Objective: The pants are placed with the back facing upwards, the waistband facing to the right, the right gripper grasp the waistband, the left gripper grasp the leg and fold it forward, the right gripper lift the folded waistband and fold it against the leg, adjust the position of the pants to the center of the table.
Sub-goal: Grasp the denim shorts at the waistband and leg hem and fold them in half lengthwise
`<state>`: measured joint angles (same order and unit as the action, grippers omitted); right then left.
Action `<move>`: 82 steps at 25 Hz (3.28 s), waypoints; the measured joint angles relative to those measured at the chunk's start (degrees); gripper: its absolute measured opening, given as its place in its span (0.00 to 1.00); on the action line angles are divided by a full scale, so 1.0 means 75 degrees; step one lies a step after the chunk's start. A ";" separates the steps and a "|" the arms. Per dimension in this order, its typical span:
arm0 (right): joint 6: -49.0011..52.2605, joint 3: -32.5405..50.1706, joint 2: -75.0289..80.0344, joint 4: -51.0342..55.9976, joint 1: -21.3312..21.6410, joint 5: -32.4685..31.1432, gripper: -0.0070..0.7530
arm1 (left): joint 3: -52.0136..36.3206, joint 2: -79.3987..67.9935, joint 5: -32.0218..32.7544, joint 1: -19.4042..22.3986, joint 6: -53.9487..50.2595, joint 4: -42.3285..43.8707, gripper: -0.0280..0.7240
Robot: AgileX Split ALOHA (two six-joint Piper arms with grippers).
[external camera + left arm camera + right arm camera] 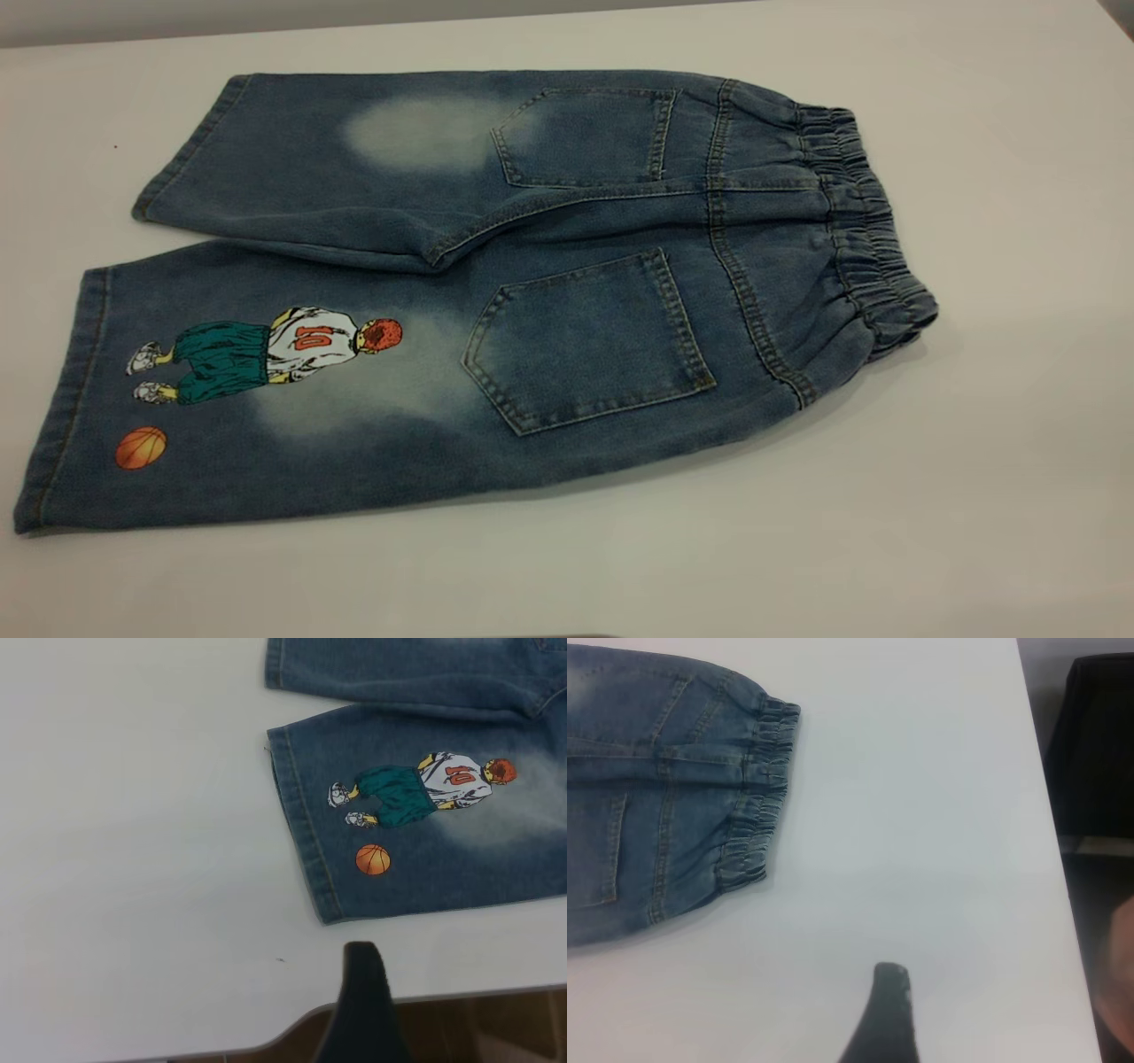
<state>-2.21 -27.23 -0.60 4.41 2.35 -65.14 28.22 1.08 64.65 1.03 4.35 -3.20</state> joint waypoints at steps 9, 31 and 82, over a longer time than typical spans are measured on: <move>0.0000 0.0000 0.0000 0.0000 0.0000 0.0000 0.76 | 0.0000 0.0000 0.0000 0.0000 0.0000 0.0000 0.71; 0.0000 0.0000 0.0000 0.0000 0.0000 0.0000 0.76 | 0.0000 0.0000 0.0000 0.0000 0.0000 0.0000 0.71; -0.6702 -0.0076 1.2242 1.0134 -0.0335 0.4587 0.77 | 0.0481 -0.8557 -0.5400 0.0000 0.2388 -0.3809 0.71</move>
<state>-52.47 -27.80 91.22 80.42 -0.15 -30.74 31.83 -63.10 24.15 1.03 22.26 -31.77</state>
